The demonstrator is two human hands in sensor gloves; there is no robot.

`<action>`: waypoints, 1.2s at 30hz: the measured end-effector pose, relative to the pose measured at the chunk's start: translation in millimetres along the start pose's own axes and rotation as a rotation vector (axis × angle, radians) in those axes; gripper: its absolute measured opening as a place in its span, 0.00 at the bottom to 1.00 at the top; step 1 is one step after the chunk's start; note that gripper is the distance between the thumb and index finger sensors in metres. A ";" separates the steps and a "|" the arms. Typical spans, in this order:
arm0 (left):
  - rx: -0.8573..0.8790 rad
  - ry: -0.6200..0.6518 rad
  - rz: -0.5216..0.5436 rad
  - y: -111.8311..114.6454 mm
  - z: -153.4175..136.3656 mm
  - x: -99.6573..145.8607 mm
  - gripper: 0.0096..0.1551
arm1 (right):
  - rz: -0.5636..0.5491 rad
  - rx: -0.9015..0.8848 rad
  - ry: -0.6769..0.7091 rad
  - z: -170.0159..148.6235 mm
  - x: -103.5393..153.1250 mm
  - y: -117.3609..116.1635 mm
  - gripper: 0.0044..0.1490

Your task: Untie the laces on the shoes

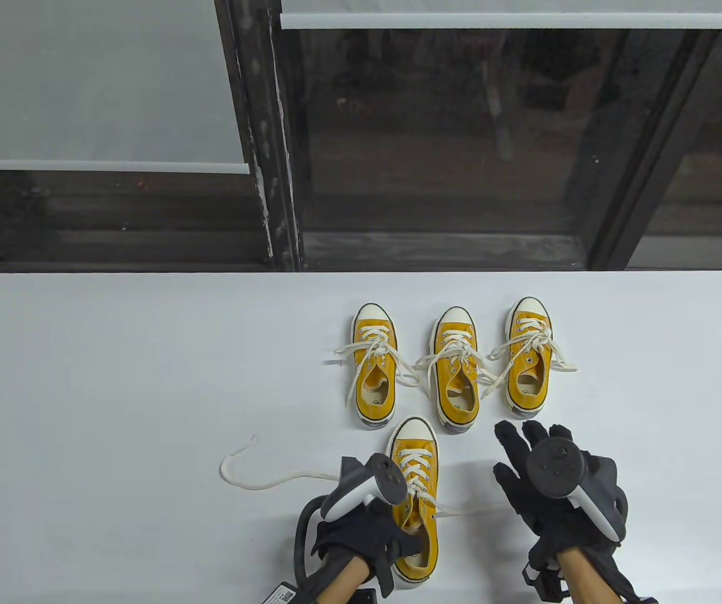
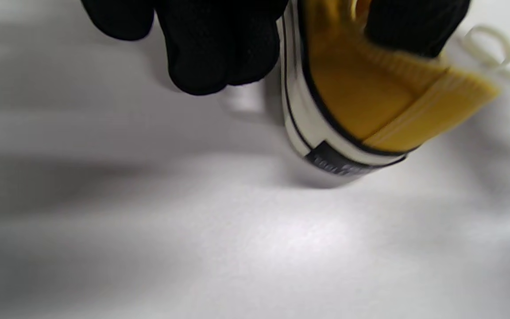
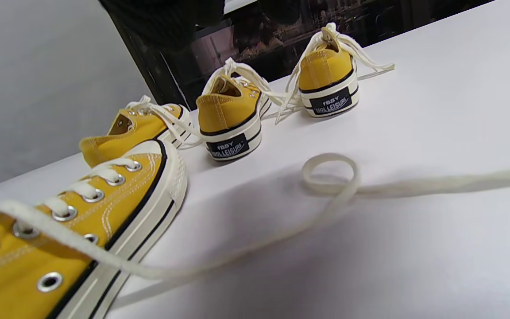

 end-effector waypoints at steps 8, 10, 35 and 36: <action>0.009 -0.062 0.017 2.7 -1.3 -8.7 0.36 | 0.012 0.000 -0.004 -0.6 -1.2 -4.3 0.40; -0.005 -0.077 0.049 -0.2 -2.1 -7.2 0.31 | 0.016 0.007 -0.002 -0.1 -1.4 -5.4 0.40; 0.253 -0.092 0.669 -118.5 -65.0 111.4 0.26 | -0.006 -0.022 -0.028 -5.0 -2.6 -0.6 0.40; 0.273 -0.118 0.674 -124.3 -72.6 108.8 0.26 | -0.004 -0.025 -0.029 -5.0 -2.6 -0.7 0.41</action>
Point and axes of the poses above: the tracker on the back of each hand, its own z axis roughly to the thumb side, its own x axis roughly from the fingertips to the wrist, y = z × x, the point moved 3 cm from there along -x, roughly from the wrist to the fingertips, and after that the axes turned 6 degrees about -z, right-handed, at the moved point
